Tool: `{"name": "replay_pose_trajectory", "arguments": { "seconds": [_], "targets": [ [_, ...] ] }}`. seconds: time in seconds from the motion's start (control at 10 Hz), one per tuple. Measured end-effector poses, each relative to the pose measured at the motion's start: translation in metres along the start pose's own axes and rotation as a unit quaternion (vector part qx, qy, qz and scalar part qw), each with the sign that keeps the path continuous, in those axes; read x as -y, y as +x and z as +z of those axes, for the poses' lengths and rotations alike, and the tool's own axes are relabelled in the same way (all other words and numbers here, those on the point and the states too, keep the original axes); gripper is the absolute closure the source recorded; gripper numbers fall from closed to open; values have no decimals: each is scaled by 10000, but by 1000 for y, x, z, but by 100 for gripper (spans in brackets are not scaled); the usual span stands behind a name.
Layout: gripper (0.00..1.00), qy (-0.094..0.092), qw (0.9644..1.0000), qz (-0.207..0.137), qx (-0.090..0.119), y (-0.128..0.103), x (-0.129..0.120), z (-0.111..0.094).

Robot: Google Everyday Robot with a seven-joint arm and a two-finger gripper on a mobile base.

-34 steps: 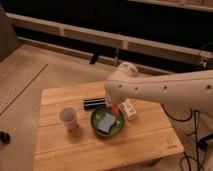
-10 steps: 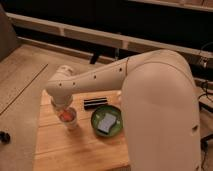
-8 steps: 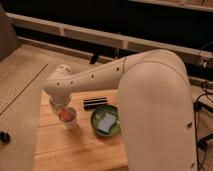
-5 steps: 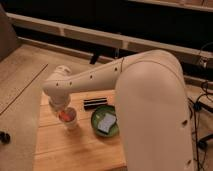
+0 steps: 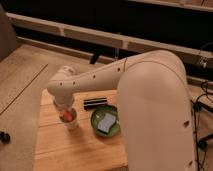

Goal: Place the pepper in the ceramic cup

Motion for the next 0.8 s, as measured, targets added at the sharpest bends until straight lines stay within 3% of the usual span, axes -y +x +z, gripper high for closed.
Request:
{"name": "replay_pose_trajectory", "arguments": {
  "seconds": [0.2,0.3,0.8],
  "targets": [
    [25,-7,10000,41,12,-1,-1,-1],
    [21,-15,10000,52,11,0,-1,-1],
    [20,-28,10000,59,10,0,-1,-1]
  ]
}}
